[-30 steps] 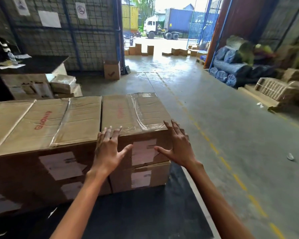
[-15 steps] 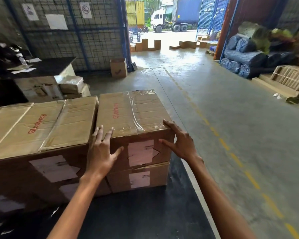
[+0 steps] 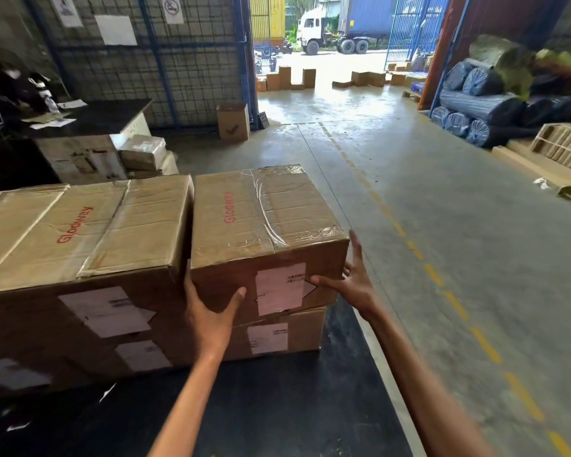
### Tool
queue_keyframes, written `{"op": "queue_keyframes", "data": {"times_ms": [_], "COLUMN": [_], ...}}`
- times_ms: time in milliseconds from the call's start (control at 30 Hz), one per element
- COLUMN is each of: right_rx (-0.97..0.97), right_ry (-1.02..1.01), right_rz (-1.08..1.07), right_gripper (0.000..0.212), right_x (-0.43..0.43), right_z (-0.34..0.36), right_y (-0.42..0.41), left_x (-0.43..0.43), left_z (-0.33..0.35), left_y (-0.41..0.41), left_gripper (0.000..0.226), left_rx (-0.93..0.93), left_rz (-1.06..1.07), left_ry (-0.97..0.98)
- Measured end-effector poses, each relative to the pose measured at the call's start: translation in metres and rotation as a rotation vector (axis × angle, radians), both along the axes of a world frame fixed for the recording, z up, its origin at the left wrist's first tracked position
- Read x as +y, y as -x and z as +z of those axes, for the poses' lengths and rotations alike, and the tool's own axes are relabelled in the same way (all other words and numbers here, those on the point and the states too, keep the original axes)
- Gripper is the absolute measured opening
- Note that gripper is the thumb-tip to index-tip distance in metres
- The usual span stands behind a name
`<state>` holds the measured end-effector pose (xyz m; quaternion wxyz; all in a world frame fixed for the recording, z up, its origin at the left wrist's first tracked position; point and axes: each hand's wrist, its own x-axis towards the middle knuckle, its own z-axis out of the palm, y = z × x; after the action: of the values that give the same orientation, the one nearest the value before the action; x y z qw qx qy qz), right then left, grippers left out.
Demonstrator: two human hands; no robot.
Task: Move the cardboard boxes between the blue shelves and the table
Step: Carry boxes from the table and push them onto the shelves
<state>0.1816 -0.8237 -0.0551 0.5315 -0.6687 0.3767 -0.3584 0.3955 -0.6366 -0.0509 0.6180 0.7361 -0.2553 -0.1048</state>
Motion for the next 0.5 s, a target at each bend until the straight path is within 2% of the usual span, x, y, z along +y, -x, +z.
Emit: {"op": "queue_keyframes", "data": {"times_ms": [100, 300, 433, 500], "right_rx": [0.055, -0.012, -0.134, -0.149], "right_ry": [-0.022, -0.058, 0.029, 0.155], "right_rz": [-0.010, -0.006, -0.083, -0.150], "right_gripper": [0.101, 0.083, 0.091, 0.110], "right_x": [-0.008, -0.013, -0.006, -0.005], "right_z": [-0.013, -0.012, 0.022, 0.048], "right_y": [-0.010, -0.018, -0.014, -0.012], "left_x": [-0.007, -0.008, -0.011, -0.015], "left_z": [-0.002, -0.001, 0.033, 0.059], "left_y": [-0.017, -0.029, -0.024, -0.019], "left_gripper": [0.100, 0.106, 0.126, 0.130], "left_rx": [0.167, 0.217, 0.065, -0.048], "left_rz": [-0.069, -0.161, -0.184, -0.171], "left_ry": [-0.002, 0.077, 0.101, 0.119]}}
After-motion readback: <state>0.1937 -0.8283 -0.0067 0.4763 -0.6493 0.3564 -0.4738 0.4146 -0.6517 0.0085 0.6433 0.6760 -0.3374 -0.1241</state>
